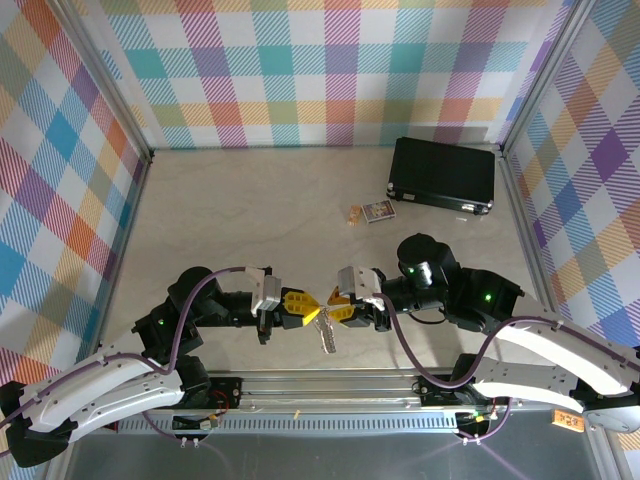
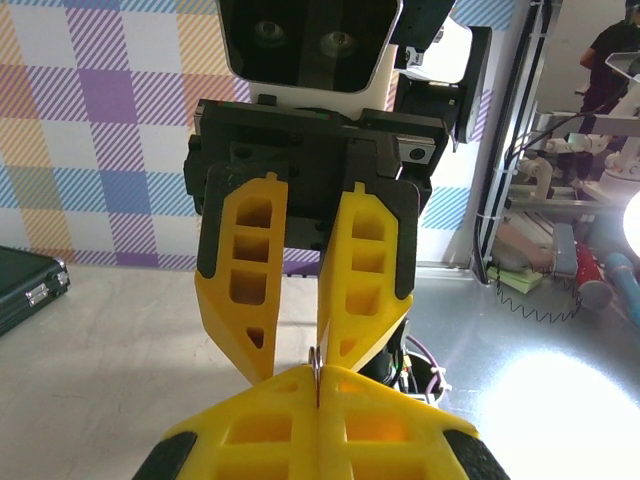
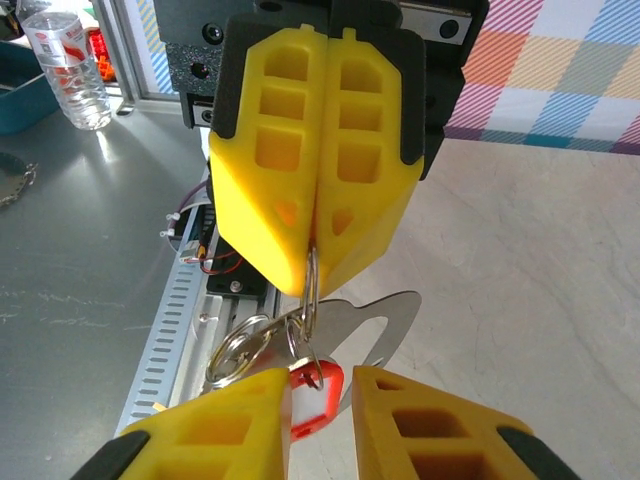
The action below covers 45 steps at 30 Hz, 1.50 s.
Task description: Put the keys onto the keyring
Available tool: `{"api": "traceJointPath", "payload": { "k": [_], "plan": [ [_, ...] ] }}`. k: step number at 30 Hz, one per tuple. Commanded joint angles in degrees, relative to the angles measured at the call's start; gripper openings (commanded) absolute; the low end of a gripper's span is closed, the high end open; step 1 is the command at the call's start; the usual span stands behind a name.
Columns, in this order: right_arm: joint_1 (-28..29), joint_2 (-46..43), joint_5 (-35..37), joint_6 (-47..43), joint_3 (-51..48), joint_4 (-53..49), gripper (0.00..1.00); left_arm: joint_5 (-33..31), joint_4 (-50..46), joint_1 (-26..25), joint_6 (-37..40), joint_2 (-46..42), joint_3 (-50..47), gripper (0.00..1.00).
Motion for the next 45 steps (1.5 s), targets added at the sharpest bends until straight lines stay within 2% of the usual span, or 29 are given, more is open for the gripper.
{"api": "traceJointPath", "payload": {
  "k": [1,13,18,45],
  "plan": [
    [0.3,-0.1,-2.2,-0.1,-0.3,1.6,0.18,1.5,3.5,-0.1,-0.6,-0.8,0.5,0.00],
    [0.3,0.8,-3.4,-0.8,-0.1,1.2,0.04,2.8,3.8,-0.1,-1.1,-1.3,0.8,0.00],
    [0.3,2.7,-5.4,-2.0,1.2,-0.9,0.00,3.5,4.3,-0.1,-1.8,-1.4,0.3,0.00],
    [0.3,1.3,-6.0,-0.5,1.3,1.5,0.00,5.8,4.6,-0.1,-2.4,-0.1,0.7,0.00]
  ]
}}
